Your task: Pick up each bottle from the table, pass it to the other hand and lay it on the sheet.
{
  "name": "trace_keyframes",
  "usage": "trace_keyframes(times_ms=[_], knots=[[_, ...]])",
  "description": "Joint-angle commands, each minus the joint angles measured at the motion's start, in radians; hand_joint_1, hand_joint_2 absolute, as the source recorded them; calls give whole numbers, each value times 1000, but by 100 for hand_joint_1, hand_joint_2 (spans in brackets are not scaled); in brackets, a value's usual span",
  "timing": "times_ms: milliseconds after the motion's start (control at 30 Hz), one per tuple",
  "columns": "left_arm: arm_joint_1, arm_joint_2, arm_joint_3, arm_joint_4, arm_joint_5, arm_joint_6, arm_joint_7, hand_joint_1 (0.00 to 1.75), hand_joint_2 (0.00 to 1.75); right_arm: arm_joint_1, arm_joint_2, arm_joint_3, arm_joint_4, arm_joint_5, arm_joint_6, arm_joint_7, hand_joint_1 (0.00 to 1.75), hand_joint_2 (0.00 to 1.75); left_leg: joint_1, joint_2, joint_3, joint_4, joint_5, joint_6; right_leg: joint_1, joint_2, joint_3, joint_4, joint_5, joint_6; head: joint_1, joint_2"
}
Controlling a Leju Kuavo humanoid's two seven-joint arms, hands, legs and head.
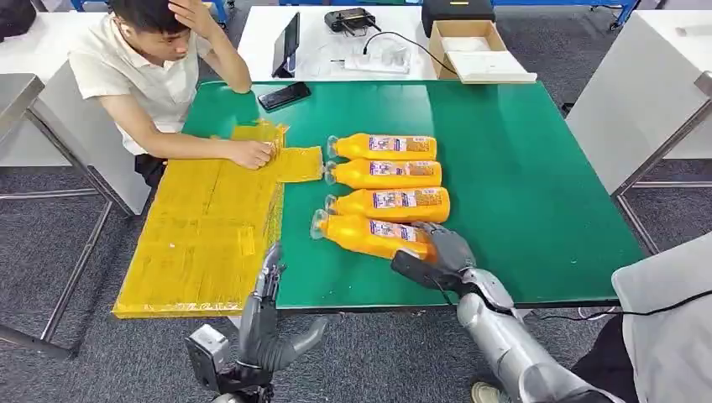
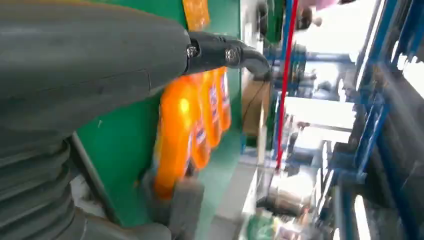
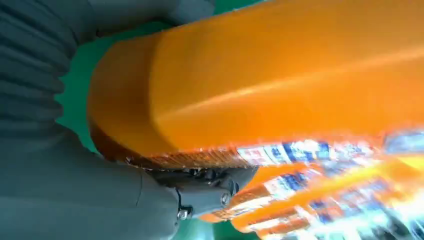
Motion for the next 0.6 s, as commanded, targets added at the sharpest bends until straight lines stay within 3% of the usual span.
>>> trace_keyframes(times_ms=[33, 200, 300, 367, 533, 600], knots=[[17, -6, 56, -56, 37, 71, 12, 0, 175, 183, 45, -28, -186, -70, -27, -4, 175, 175, 1, -1, -2, -1, 0, -2, 1, -3, -1, 0, -1, -2, -1, 0], [19, -17, 66, -48, 63, 83, 15, 0, 175, 186, 48, -38, -194, -97, -53, -38, 175, 175, 1, -2, -3, -1, 0, -1, 1, -3, -2, -1, -1, -2, -1, 0], [41, -24, 78, -48, 163, 154, 94, 0, 175, 263, 79, -50, -355, -173, -143, -95, 175, 175, 1, -1, -4, -1, 0, -1, 0, -1, -3, 0, -1, -2, -1, 0], [37, -6, 59, 11, 205, 215, 142, 0, 175, 317, 84, -33, -454, -190, -181, -93, 175, 175, 1, -1, -4, -2, 0, -2, 0, -3, -3, -1, -1, -3, 0, 0], [27, 31, -3, 25, 273, 175, 96, 0, 175, 345, 97, 24, -528, -260, -176, -125, 175, 175, 0, -2, -10, -2, 0, -2, -1, -3, -8, 0, -2, -2, -1, 0], [3, 76, -45, 22, 236, 171, 96, 0, 175, 348, 111, 47, -530, -282, -182, -144, 175, 175, 0, -2, -15, -1, 1, -1, -1, -2, -13, 0, -1, -1, -1, 0]])
